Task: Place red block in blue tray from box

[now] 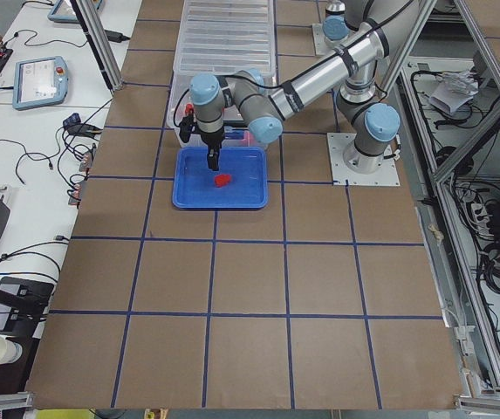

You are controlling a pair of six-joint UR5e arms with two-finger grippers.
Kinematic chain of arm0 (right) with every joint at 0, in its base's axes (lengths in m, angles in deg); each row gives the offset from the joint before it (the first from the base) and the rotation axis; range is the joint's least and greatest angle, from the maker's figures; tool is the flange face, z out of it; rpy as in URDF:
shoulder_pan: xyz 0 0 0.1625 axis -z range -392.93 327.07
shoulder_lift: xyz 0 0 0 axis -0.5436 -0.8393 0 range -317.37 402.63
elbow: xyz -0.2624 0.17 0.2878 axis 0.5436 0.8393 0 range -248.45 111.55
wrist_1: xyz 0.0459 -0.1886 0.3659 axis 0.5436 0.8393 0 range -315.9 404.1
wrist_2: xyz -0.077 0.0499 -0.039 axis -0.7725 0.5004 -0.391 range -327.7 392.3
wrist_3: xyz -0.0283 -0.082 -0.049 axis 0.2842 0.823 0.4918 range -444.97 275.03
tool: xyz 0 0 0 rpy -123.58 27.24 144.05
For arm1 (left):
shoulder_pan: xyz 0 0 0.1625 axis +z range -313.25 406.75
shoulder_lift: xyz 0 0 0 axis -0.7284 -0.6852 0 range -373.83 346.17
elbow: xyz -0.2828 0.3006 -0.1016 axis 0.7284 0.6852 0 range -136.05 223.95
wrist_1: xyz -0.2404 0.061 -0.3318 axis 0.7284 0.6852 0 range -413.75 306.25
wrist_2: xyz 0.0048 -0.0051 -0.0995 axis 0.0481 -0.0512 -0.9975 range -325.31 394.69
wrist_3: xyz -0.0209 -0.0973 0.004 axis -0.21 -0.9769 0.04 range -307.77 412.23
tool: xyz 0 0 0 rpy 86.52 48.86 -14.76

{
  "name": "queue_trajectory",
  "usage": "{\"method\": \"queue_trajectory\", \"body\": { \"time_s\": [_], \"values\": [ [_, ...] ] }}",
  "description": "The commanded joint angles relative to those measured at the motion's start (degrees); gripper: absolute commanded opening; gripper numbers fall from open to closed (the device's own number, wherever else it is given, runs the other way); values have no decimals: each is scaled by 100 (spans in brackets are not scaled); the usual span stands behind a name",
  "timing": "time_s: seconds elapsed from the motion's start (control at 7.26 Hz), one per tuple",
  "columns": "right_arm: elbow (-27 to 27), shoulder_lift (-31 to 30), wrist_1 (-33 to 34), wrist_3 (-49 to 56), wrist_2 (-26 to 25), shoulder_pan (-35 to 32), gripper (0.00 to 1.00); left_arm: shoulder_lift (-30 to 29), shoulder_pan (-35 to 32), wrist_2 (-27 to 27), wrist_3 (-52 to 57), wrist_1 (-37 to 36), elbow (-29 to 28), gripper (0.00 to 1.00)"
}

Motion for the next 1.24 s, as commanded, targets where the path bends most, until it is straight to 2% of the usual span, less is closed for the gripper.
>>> {"method": "queue_trajectory", "body": {
  "time_s": [0.0,0.14,0.41,0.55,1.1],
  "values": [
    [-14,-25,-9,-47,20,-31,100,464,-706,72,-955,1690,-1051,100],
    [-5,-26,-44,-222,20,-84,100,631,-1162,55,-1476,1915,-1282,100],
    [-14,-43,-53,-460,37,-294,100,878,-1902,63,-2032,1943,-1346,100],
    [-14,-52,-71,-696,316,-365,100,975,-2148,46,-2226,1952,-1268,100],
    [-14,-70,-71,-1662,398,-988,100,993,-2212,-25,-2272,1899,-1223,100]
  ]
}}
